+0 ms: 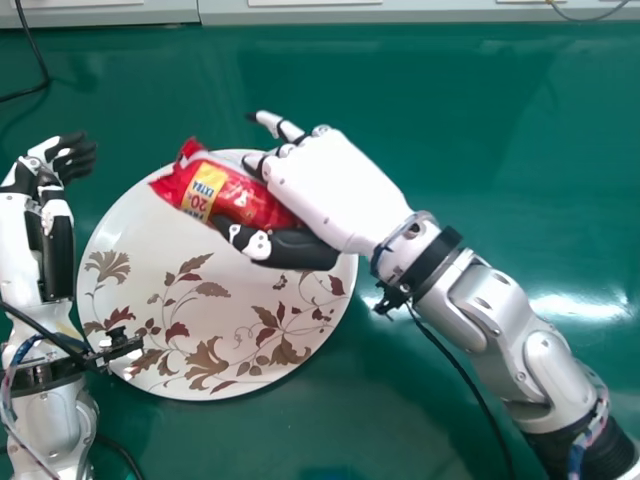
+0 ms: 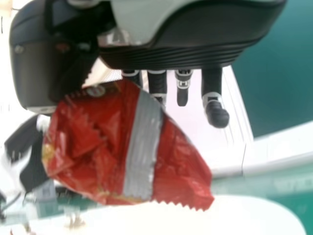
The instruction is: Pick up biscuit and place it in the plate
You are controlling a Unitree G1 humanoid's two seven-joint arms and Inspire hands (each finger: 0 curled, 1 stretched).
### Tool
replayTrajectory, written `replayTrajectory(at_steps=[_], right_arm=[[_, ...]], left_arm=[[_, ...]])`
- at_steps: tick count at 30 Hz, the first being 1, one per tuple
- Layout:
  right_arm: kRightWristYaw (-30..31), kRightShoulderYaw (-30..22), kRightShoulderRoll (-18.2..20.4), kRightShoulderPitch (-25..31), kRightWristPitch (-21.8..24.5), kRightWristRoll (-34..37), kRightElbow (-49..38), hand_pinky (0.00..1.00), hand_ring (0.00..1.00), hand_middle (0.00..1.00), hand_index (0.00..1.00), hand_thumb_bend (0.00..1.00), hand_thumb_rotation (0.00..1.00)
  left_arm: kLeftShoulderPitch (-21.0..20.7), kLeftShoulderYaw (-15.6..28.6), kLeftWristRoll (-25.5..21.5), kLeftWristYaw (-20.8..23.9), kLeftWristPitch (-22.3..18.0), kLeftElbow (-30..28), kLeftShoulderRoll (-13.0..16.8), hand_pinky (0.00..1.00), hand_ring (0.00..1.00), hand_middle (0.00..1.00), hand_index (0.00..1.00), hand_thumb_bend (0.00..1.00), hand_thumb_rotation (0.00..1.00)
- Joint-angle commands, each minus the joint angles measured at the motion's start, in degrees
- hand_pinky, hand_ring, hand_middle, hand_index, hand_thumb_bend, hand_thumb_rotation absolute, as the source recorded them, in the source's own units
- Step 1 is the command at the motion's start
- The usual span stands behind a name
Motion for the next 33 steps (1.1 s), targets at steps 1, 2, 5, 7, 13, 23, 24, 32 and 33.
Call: replayTrajectory(at_steps=[1,2,5,7,13,23,24,32,33], right_arm=[[-0.3,2.1,0.9,-1.9,-1.5,-1.7,2.7,0.08,0.40,0.44,0.49,0.51,0.00],[-0.8,2.7,1.1,-2.4,-1.9,-2.4,4.1,0.07,0.40,0.44,0.49,0.51,0.00],[-2.4,3.8,1.6,-3.7,-2.8,-4.2,8.0,0.07,0.41,0.45,0.49,0.51,0.00],[-1.9,4.3,2.1,-4.5,-2.5,-4.8,10.1,0.07,0.41,0.45,0.49,0.51,0.00],[-2.8,6.1,2.9,-7.6,-2.5,-6.9,16.6,0.08,0.41,0.45,0.49,0.51,0.00],[-5.3,4.9,2.7,-8.6,-2.8,-5.1,17.8,0.13,0.37,0.43,0.52,0.51,0.00],[-5.2,4.6,2.3,-8.4,-3.1,-4.4,17.7,0.17,0.37,0.44,0.53,0.51,0.00],[-1.3,3.4,-0.1,-7.1,-2.7,-1.3,15.9,0.71,0.88,0.97,0.99,0.99,0.67],[-1.6,3.3,-0.4,-7.0,-2.6,-1.9,15.7,0.74,0.92,0.99,1.00,1.00,0.69]], left_arm=[[1.7,0.4,0.3,0.2,-0.5,2.9,-0.5,0.69,0.70,0.70,0.75,0.00,0.00],[1.7,0.5,0.3,0.3,-0.7,2.9,-0.5,0.69,0.70,0.70,0.75,0.00,0.00],[1.6,0.5,0.1,0.3,-1.3,3.0,-0.6,0.69,0.70,0.70,0.74,0.00,0.00],[1.7,0.4,0.1,0.3,-1.0,2.7,-0.7,0.70,0.70,0.70,0.74,0.00,0.00],[1.9,0.2,0.6,0.6,-0.7,2.3,-1.2,0.72,0.71,0.71,0.75,0.00,0.00],[2.2,0.0,0.8,1.0,-1.6,2.6,-1.6,0.72,0.70,0.70,0.75,0.00,0.00],[2.2,-0.1,0.8,1.0,-1.4,2.5,-1.7,0.73,0.71,0.70,0.75,0.00,0.00],[2.3,-0.4,0.7,0.7,-0.3,2.1,-1.7,0.77,0.73,0.73,0.77,0.00,0.00],[2.3,-0.4,0.7,0.7,-0.3,2.1,-1.7,0.77,0.73,0.73,0.77,0.00,0.00]])
